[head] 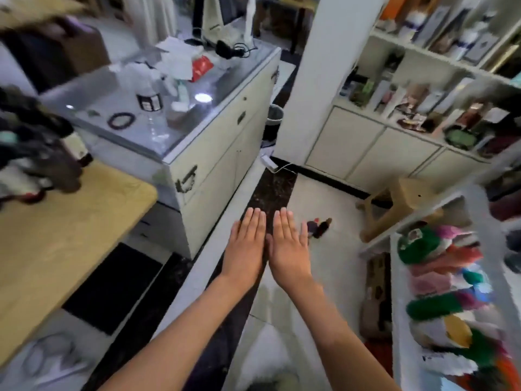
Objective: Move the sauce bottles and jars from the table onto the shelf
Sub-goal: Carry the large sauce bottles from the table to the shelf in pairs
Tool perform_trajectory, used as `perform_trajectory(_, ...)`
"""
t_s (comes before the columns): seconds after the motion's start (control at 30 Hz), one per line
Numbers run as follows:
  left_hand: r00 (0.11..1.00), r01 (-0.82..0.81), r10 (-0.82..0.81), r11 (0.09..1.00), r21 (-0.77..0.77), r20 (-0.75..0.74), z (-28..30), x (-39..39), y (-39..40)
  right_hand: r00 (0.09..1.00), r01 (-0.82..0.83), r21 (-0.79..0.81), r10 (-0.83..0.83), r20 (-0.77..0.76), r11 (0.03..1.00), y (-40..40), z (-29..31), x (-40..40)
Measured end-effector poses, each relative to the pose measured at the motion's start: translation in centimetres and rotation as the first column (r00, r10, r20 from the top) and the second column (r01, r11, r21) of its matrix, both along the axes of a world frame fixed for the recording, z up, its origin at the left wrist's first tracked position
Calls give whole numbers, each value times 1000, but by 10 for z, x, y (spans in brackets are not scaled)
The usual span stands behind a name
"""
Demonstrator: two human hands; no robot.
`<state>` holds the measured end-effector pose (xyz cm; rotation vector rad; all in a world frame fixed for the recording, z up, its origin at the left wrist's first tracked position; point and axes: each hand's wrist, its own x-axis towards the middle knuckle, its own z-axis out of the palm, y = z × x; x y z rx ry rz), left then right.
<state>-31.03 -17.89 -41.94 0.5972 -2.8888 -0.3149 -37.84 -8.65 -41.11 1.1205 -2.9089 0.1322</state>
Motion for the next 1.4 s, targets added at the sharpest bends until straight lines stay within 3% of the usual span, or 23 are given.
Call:
perform_trajectory(0.27,902,-393,387,919,-5,190,-16,175,-149,922,-386,-10,386,-4,922,-180,-24,150)
perform_trajectory(0.5,754,-652,640,756,49,147,-17,297,-229,811,-585,2,585,28,811,-288,-19,252)
perform_trajectory(0.7,640,-768,757,635,85,128,-6,359,-273,717,-693,10,688,117,721,-342,-15,297)
perform_trajectory(0.9,589,-804,807,578,142,53,-6,365,-322,709,-690,-68,692,132,720,-404,-15,292)
perform_trajectory(1.13,506,-837,863,492,238,-3,-15,342,-400,649,-657,-261,707,281,707,-494,-24,272)
perform_trajectory(1.27,410,-837,912,387,387,-23,-9,328,-461,603,-602,-387,715,355,699,-548,-28,249)
perform_trajectory(1.4,259,-834,966,231,502,-15,-2,320,-532,620,-493,-466,673,404,734,-600,-21,223)
